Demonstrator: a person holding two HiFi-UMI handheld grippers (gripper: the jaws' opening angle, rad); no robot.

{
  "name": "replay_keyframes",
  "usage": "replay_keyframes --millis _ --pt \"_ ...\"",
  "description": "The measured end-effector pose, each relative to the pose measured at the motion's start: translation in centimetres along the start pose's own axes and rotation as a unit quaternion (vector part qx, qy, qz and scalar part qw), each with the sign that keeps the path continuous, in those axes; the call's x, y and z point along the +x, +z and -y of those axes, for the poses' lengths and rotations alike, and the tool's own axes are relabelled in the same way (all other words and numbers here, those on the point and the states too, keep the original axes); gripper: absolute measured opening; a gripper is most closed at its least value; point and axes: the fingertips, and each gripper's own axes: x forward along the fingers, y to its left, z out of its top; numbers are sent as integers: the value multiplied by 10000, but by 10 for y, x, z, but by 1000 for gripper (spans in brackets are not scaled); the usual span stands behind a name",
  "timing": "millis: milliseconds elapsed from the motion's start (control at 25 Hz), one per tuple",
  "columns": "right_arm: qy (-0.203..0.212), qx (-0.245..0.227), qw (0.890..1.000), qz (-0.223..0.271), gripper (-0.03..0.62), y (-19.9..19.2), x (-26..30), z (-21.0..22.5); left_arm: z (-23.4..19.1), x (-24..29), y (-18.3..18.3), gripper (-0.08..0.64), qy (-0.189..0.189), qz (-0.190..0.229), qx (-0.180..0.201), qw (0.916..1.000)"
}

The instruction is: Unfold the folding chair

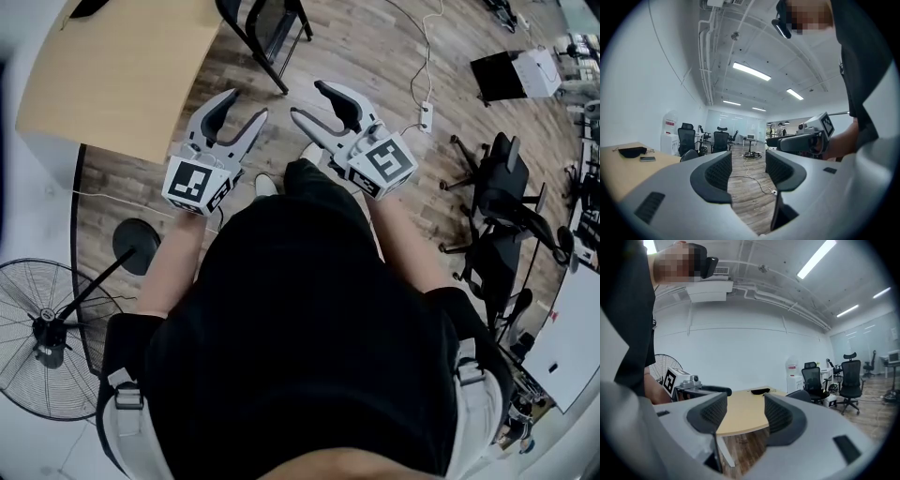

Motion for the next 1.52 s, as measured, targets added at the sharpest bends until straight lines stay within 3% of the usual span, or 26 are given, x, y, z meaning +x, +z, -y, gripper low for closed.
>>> replay_keyframes --millis 720,1200,1520 --pt "383 -34 9993 39 249 19 74 158 -95 144 21 218 339 -88 164 9993" --pt "693 81 9976 21 249 23 80 256 -111 240 37 218 556 -224 307 9977" --pt "620 235 9978 -2 249 22 111 296 -147 275 35 218 488 -406 381 9973"
